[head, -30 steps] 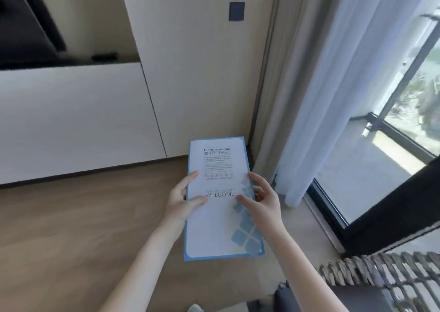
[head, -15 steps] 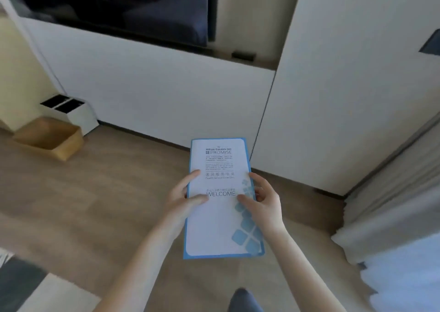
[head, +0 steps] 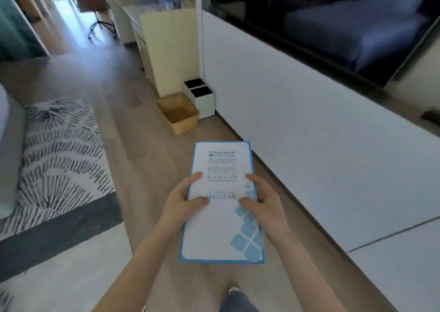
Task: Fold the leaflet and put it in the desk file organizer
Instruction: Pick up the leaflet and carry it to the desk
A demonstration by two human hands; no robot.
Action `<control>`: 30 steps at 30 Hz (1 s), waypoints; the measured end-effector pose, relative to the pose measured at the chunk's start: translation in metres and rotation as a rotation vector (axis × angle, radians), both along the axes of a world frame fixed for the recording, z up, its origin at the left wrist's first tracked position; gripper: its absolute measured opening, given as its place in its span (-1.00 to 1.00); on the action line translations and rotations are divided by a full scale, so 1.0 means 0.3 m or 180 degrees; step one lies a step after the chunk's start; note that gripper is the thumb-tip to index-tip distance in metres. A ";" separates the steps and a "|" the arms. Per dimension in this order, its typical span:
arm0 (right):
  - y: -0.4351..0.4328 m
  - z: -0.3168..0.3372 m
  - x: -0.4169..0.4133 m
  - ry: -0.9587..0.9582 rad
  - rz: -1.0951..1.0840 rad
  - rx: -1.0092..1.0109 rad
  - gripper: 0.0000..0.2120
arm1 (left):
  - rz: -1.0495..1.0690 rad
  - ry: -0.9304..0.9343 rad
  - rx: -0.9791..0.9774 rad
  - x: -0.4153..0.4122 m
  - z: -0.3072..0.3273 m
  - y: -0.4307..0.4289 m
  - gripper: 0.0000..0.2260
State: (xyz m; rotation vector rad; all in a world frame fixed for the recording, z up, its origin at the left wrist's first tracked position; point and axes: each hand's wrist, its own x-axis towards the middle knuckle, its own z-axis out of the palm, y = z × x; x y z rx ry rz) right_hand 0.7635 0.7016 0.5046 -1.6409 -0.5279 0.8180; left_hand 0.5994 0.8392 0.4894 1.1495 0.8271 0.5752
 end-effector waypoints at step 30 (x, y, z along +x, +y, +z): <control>2.563 0.010 0.189 0.0107 0.1639 0.0105 -0.52 | 0.1726 0.0053 0.0104 0.057 0.019 2.214 -0.49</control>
